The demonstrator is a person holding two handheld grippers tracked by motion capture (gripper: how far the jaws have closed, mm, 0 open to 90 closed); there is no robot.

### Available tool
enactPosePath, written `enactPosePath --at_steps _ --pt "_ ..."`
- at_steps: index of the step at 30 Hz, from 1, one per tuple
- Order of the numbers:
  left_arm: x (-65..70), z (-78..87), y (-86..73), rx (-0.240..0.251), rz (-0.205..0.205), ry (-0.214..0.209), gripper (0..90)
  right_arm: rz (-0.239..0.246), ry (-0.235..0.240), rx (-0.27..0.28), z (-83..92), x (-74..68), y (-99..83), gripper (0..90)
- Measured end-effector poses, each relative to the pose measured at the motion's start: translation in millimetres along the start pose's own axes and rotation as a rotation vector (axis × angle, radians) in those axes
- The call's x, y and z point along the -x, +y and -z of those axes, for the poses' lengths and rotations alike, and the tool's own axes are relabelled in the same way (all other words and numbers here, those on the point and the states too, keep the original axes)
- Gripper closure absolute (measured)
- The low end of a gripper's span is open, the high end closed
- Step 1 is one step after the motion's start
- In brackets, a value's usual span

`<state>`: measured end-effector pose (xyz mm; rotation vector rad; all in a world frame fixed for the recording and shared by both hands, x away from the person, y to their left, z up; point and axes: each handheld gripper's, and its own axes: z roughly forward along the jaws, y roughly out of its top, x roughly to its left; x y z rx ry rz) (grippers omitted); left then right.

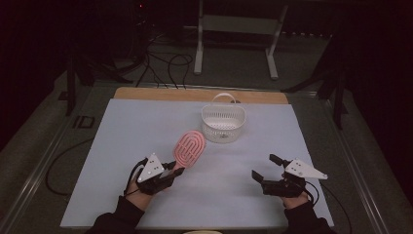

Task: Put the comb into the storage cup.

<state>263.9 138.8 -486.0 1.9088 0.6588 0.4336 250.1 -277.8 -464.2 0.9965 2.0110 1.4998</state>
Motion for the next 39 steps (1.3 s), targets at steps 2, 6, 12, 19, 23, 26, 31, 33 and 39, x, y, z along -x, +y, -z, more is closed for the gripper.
enactPosePath --at_steps 2,6,12,19,23,26,31,33,39 --pt "-0.7 1.0 -1.3 0.003 0.011 0.002 71.7 -0.001 0.001 -0.005 0.9 -3.8 7.1 9.0" --pt "-0.3 0.8 -1.4 0.002 0.007 0.005 71.6 0.007 0.013 -0.010 1.3 -7.9 12.7 9.0" --pt "0.9 -0.9 -1.7 -0.003 0.007 0.000 71.6 0.025 0.032 0.006 4.7 -17.7 28.8 9.0" --pt "1.2 -1.0 -1.3 -0.003 0.007 0.002 71.7 0.066 0.060 0.018 3.1 -28.3 51.0 8.9" --pt "0.7 -1.4 -1.6 -0.006 0.009 -0.002 71.6 0.083 0.067 0.033 -1.1 -33.9 62.6 8.9" --pt "1.2 -1.5 -1.3 -0.006 0.011 -0.005 71.7 0.088 0.084 0.034 -5.9 -38.2 69.4 8.9" --pt "1.4 -1.5 -1.1 -0.007 0.009 -0.004 71.7 0.085 0.103 0.039 -12.8 -44.7 75.8 8.9" --pt "1.7 -1.5 -1.0 -0.007 0.005 -0.005 71.7 0.085 0.115 0.049 -16.6 -49.1 81.6 8.9" --pt "2.8 -2.0 -1.0 -0.004 0.003 -0.006 71.7 0.086 0.115 0.059 -27.1 -58.7 94.5 8.8"
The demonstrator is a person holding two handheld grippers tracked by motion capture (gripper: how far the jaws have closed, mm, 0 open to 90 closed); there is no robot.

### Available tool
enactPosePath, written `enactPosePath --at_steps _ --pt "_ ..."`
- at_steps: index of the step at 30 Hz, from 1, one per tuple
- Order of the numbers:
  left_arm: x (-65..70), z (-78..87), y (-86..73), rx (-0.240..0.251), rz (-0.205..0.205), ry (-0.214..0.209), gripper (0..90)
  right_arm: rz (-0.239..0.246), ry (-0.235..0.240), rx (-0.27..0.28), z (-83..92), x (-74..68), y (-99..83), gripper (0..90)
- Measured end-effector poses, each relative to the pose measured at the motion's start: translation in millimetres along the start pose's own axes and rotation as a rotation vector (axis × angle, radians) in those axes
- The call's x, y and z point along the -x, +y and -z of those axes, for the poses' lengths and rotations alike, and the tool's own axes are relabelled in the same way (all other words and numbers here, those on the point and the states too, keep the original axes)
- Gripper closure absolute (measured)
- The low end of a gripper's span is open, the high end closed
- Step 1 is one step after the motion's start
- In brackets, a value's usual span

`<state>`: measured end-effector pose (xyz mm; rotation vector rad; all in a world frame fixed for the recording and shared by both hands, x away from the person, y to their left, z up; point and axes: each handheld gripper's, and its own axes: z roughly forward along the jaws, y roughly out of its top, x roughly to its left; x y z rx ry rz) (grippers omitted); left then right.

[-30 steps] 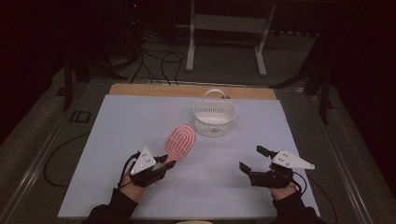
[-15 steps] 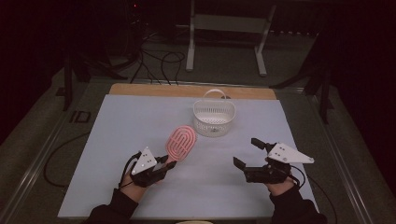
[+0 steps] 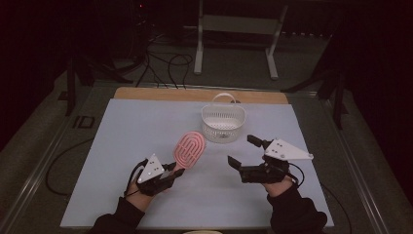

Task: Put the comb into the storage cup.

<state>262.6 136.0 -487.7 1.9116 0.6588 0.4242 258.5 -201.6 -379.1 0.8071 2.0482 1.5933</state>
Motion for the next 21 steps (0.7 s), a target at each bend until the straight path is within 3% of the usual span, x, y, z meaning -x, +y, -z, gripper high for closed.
enactPosePath --at_steps 10,17,21 --pt "0.2 1.2 0.9 0.013 0.001 -0.001 71.7 -0.023 0.011 0.001 -24.3 -12.7 10.4 8.0" --pt "0.6 0.7 0.8 0.015 0.000 -0.002 71.7 -0.106 0.059 0.018 -43.6 -21.6 11.5 8.0" --pt "0.4 1.1 0.9 0.016 0.000 -0.006 71.7 -0.157 0.047 0.022 -54.2 -25.1 9.7 8.0"
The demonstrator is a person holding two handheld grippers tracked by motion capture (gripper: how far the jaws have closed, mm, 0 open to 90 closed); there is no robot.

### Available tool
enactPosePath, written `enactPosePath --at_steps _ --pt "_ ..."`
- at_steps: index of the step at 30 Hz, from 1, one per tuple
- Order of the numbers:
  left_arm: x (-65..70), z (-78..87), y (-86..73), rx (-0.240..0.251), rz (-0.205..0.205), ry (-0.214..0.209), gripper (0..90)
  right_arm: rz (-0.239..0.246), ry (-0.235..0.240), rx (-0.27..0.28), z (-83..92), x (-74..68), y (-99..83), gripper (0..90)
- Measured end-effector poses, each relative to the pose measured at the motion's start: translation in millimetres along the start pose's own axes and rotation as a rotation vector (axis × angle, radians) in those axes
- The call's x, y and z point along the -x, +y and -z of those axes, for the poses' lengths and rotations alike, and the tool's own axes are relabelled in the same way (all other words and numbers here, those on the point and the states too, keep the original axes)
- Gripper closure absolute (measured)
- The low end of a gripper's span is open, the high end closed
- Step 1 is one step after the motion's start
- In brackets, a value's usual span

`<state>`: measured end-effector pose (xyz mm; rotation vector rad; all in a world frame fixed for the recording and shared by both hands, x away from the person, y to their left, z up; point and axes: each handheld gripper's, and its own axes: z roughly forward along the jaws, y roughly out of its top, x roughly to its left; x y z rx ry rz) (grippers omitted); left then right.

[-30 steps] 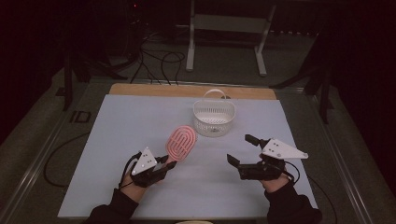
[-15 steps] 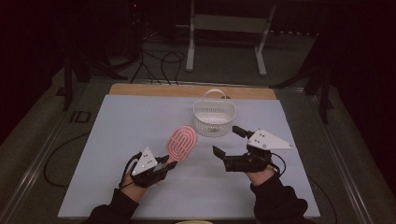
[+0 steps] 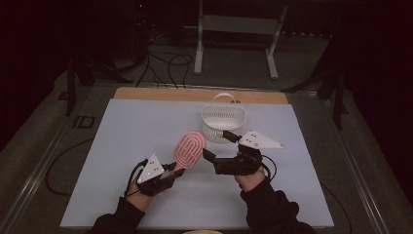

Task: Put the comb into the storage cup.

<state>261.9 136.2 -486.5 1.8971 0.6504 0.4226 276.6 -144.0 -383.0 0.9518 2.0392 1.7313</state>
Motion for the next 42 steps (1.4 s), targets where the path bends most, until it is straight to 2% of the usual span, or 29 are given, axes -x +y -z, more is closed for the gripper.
enactPosePath --at_steps 2,5,6,8,13,17,23,28,31,34,37,38,40,42 --pt "0.2 0.1 0.0 0.001 -0.004 0.004 71.7 -0.019 -0.007 -0.001 -5.1 -1.6 -1.5 8.0" --pt "-0.1 0.5 0.2 0.003 -0.001 0.005 71.7 -0.060 -0.047 -0.007 -12.6 -4.6 -3.0 8.0" --pt "-0.1 0.5 0.2 0.003 -0.001 0.005 71.7 -0.060 -0.047 -0.007 -12.6 -4.6 -3.0 8.0" --pt "-0.3 0.7 0.3 0.008 0.002 0.005 71.7 -0.104 -0.040 -0.008 -18.2 -5.2 -4.9 8.0" --pt "0.1 0.7 0.3 0.009 0.001 0.006 71.7 -0.168 -0.001 -0.002 -25.1 -6.8 -9.1 8.1" --pt "0.0 0.7 0.4 0.008 0.001 0.004 71.7 -0.214 -0.009 0.010 -30.2 -6.4 -11.4 8.2" --pt "0.1 0.9 0.6 0.010 0.000 0.003 71.7 -0.273 -0.002 -0.006 -38.1 -5.6 -16.6 10.6" --pt "0.7 1.1 0.9 0.014 -0.002 0.002 71.7 -0.320 0.019 -0.018 -43.1 -6.6 -22.1 16.2" --pt "1.1 0.7 0.8 0.012 -0.002 0.001 71.6 -0.340 0.017 -0.018 -44.7 -7.4 -23.9 20.8" --pt "1.3 0.5 0.8 0.014 0.000 0.002 71.7 -0.379 0.016 -0.036 -48.7 -8.0 -27.2 26.7" --pt "1.4 0.6 0.7 0.014 -0.003 0.004 71.6 -0.385 0.021 -0.044 -50.9 -8.8 -29.5 28.3" --pt "1.4 0.6 0.7 0.013 -0.005 0.005 71.6 -0.396 0.026 -0.049 -52.8 -10.0 -31.7 35.2" --pt "1.3 0.7 0.9 0.010 -0.008 0.003 71.7 -0.406 0.030 -0.057 -54.2 -11.1 -33.4 40.4" --pt "1.4 0.9 0.8 0.012 -0.008 0.004 71.6 -0.407 0.040 -0.057 -55.2 -10.9 -34.3 42.1"
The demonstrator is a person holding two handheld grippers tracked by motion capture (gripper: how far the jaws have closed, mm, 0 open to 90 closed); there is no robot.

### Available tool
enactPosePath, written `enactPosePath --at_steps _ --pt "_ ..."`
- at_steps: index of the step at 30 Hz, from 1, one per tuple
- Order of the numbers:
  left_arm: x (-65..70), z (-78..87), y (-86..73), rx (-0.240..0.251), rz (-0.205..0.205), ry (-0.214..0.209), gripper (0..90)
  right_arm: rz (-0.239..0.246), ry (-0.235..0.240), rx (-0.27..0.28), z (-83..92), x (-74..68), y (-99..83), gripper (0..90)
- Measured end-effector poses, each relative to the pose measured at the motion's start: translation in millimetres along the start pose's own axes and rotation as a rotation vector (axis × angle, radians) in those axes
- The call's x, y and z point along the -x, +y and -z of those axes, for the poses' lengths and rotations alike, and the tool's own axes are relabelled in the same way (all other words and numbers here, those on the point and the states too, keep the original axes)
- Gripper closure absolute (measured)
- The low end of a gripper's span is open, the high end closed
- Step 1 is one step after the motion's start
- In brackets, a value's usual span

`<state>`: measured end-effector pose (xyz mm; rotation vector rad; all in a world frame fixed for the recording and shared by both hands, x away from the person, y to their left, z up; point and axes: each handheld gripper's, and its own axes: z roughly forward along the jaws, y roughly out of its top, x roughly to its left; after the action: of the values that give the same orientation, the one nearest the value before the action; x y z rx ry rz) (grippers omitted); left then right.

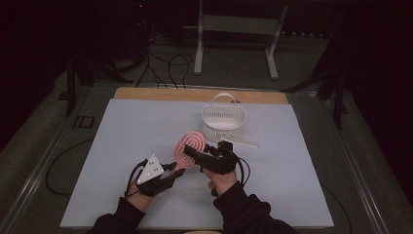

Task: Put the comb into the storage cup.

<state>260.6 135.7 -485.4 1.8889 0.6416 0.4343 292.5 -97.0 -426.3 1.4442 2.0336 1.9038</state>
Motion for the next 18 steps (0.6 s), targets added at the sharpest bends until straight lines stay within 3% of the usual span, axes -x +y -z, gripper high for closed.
enactPosePath --at_steps 7,18 --pt "-0.3 -1.6 -1.1 -0.010 0.006 -0.013 71.6 -0.025 0.007 -0.004 -1.6 1.8 -1.7 59.0" --pt "-1.0 -2.8 -1.3 -0.016 0.014 -0.032 71.3 -0.023 0.043 -0.025 -2.1 2.7 -1.2 63.5"
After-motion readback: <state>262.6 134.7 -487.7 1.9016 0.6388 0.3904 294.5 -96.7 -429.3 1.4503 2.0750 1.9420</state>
